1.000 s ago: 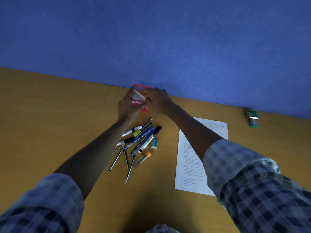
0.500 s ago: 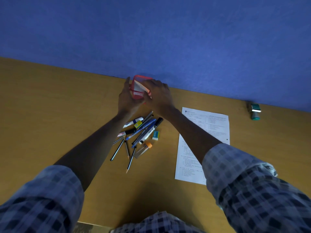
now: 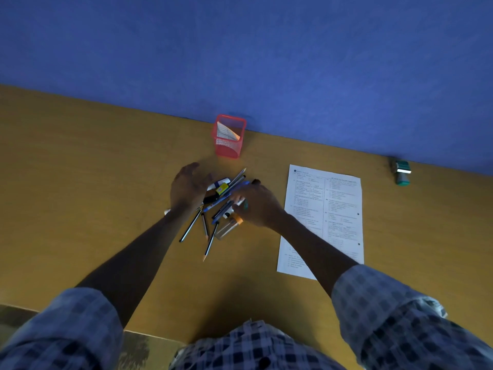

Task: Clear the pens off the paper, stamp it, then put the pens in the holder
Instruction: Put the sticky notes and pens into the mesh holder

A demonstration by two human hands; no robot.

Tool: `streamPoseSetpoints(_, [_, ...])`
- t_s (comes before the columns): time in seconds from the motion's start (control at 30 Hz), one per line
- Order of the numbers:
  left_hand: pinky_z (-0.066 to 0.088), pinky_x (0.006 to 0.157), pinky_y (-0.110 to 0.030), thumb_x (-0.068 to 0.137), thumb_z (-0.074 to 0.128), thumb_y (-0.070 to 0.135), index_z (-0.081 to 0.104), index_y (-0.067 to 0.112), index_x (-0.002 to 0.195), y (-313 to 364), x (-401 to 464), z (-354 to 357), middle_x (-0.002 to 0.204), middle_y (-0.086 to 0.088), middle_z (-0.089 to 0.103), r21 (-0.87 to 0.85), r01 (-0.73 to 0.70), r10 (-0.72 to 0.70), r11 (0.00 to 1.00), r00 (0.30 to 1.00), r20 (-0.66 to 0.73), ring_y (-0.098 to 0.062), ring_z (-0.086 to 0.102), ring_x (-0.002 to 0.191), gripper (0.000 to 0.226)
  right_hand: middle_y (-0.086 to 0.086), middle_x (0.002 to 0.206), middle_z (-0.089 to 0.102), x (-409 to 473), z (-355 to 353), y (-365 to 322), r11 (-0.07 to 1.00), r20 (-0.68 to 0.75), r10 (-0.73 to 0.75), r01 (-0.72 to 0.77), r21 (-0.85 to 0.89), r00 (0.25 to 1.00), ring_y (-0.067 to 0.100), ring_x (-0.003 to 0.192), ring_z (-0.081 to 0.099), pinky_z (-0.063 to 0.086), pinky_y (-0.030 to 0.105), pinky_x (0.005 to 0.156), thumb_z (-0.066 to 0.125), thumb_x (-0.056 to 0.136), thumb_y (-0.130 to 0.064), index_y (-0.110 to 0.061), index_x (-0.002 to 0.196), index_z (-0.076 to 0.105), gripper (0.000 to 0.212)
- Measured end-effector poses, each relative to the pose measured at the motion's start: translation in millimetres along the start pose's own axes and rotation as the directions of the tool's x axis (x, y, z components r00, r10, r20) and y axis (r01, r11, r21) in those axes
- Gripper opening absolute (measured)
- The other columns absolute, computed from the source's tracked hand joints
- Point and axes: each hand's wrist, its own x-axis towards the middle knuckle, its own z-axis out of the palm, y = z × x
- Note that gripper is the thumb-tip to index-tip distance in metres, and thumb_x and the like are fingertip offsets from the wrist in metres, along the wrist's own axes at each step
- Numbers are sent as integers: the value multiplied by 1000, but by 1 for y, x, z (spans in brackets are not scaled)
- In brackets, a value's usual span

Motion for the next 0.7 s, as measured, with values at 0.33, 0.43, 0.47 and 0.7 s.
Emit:
streamPoseSetpoints(0.33, [43,100,-47,91,63,29,60,8,125,-24,-34,-4,128,-12,60,200,-132,125,971,991,49,-33,55,120,39,-5,112,67,-31,16,8,998,145,-9,17,-59,989,13,108,59,47,35,95,69,82,-34,-29,113,68,31])
streamPoseSetpoints(0.43, [40,100,-47,91,63,29,60,10,123,-24,-36,-3,127,-9,60,215,-132,123,968,991,51,-31,53,120,37,-4,115,65,-30,17,10,995,169,-37,51,-84,985,15,111,56,44,35,96,67,85,-33,-31,114,67,29])
streamPoseSetpoints(0.47, [40,101,-46,91,62,30,60,10,123,-23,-35,-4,127,-9,59,222,-127,118,967,992,53,-31,53,121,37,-3,114,66,-29,16,12,997,169,-28,40,-66,985,15,110,57,46,35,96,69,84,-32,-28,113,67,30])
streamPoseSetpoints(0.7, [35,105,-47,92,61,28,56,7,129,-16,-27,-4,132,-12,57,233,-105,97,967,994,47,-31,49,126,43,-2,89,73,-4,-11,14,902,-60,115,-79,423,992,7,79,68,56,25,75,81,76,-28,-20,94,72,22])
